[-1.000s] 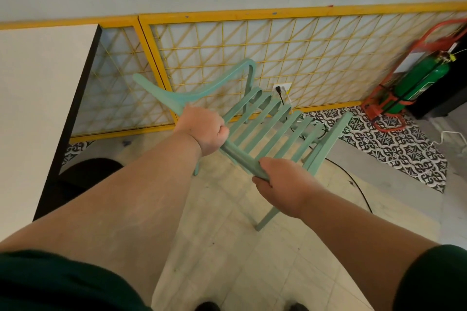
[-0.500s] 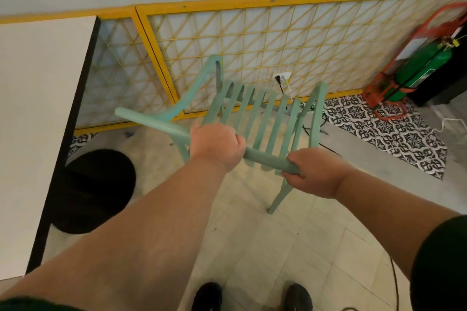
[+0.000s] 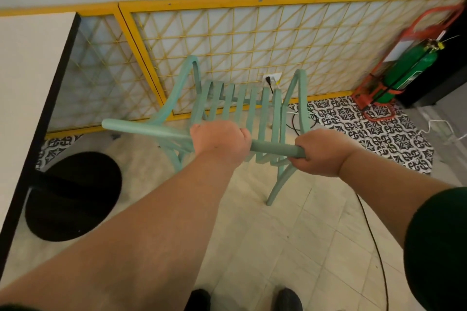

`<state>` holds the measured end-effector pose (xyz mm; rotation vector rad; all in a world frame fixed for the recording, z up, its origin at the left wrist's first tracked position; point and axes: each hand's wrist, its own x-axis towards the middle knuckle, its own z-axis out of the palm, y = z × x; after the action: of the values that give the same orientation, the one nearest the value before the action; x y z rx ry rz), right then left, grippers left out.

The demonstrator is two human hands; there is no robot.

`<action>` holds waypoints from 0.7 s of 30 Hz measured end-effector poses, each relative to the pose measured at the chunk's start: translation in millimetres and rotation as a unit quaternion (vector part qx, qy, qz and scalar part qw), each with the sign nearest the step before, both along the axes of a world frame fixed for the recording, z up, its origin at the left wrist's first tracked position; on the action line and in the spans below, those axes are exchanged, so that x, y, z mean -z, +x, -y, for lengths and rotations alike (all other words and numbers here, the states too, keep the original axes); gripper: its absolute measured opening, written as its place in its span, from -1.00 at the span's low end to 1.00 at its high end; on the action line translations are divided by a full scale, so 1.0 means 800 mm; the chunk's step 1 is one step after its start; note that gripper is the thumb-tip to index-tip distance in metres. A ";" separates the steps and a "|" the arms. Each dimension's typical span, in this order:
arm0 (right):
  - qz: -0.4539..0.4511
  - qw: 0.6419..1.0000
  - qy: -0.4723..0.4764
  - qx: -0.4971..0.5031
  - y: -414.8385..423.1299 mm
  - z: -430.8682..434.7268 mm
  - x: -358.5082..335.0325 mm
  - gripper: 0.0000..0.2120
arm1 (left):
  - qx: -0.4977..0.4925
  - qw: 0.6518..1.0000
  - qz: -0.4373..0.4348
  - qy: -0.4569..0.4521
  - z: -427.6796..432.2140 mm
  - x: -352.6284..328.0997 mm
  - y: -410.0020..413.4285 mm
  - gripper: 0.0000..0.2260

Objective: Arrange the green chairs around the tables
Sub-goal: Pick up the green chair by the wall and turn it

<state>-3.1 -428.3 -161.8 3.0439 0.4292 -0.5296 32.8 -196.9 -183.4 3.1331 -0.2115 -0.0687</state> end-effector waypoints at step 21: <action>0.042 0.987 0.008 0.156 0.017 -0.126 0.010 -0.52 | 0.077 0.996 0.047 0.009 -0.018 0.007 0.006 -0.60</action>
<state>10.3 -327.1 -169.8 3.1505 -0.0508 -0.4027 37.5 -182.2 -188.8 3.1352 -0.4545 0.0761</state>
